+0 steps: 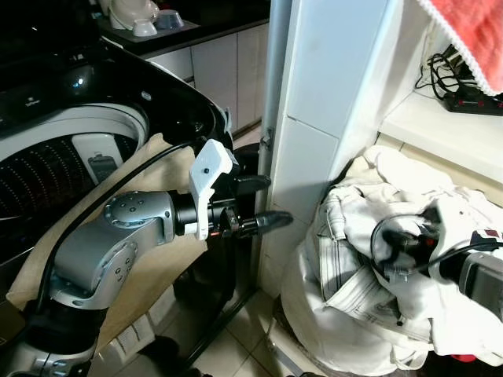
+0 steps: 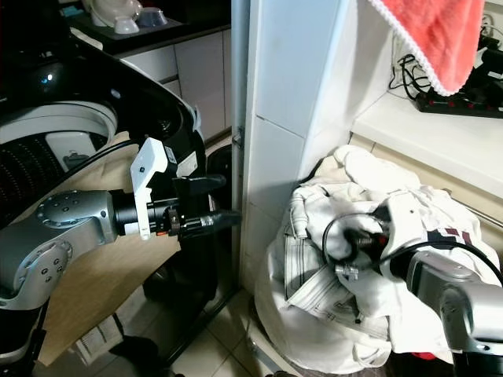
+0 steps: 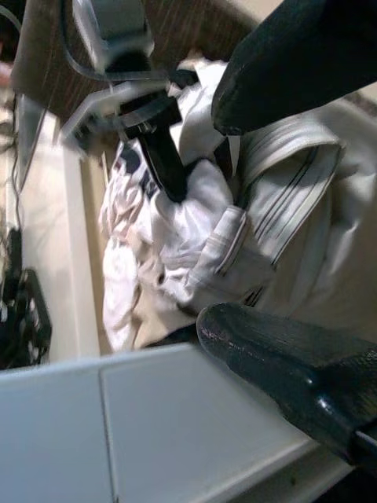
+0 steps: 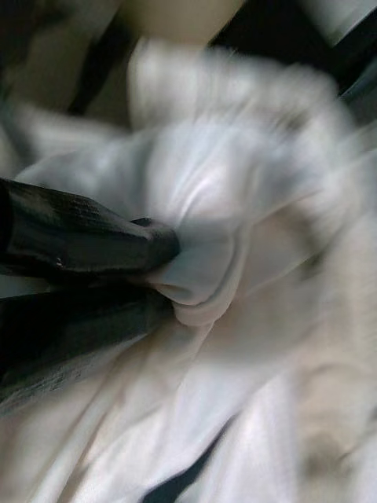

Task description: Clothes washing

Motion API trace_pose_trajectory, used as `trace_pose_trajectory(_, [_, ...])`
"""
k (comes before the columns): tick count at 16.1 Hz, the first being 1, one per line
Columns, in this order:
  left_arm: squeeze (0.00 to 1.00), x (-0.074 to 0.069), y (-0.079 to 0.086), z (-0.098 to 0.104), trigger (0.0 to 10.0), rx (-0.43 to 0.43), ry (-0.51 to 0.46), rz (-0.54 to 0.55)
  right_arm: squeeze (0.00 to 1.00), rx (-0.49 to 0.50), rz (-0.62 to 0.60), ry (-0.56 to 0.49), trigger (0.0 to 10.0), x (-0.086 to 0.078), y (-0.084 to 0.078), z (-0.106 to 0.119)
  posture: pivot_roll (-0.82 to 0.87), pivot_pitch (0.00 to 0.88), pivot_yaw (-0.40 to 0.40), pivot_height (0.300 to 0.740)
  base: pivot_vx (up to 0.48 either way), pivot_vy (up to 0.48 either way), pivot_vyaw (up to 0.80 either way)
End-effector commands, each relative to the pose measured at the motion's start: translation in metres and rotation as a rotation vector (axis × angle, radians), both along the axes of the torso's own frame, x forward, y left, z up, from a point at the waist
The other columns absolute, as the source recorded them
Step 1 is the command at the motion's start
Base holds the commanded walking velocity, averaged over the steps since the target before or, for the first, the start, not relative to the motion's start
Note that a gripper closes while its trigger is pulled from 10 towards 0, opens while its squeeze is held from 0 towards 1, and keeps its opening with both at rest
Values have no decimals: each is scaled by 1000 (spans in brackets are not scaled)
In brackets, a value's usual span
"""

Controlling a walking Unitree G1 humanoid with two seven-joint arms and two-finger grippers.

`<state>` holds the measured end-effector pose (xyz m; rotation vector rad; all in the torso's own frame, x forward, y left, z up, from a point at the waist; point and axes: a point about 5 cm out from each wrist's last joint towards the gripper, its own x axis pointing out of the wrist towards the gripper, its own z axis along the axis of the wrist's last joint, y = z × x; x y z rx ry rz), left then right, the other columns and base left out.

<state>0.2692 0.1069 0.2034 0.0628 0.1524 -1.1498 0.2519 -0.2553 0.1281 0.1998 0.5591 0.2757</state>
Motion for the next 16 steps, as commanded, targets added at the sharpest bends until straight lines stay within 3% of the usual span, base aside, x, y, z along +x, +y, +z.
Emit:
trace_pose_trajectory(1, [0,7,3,4,10000,-6,-31,58,0,76,59,-122,0,6,7,30,-90,0,7,740,0,0,0])
trace_pose_trajectory(3, [0,15,3,11,10000,-50,-62,128,0,158,159,-236,0,10,21,62,-93,0,5,740,0,0,0])
trace_pose_trajectory(7, [0,29,-1,28,10000,-140,-170,242,0,227,310,-432,0,18,49,124,-95,0,-2,740,0,0,0])
trace_pose_trajectory(9, [0,31,-11,43,10000,-243,-201,242,0,375,400,-585,0,20,66,169,-93,0,-11,740,0,0,0])
trace_pose_trajectory(11, [0,30,-23,56,10000,-351,-219,216,0,452,473,-650,0,18,77,194,-92,0,-16,740,0,0,0])
trace_pose_trajectory(14, [0,20,-48,71,10000,-544,-158,105,0,482,549,-627,0,17,96,199,-98,0,-19,740,0,0,0])
trace_pose_trajectory(16, [0,10,-56,74,10000,-617,-109,23,0,466,542,-572,0,18,100,191,-95,0,-23,740,0,0,0])
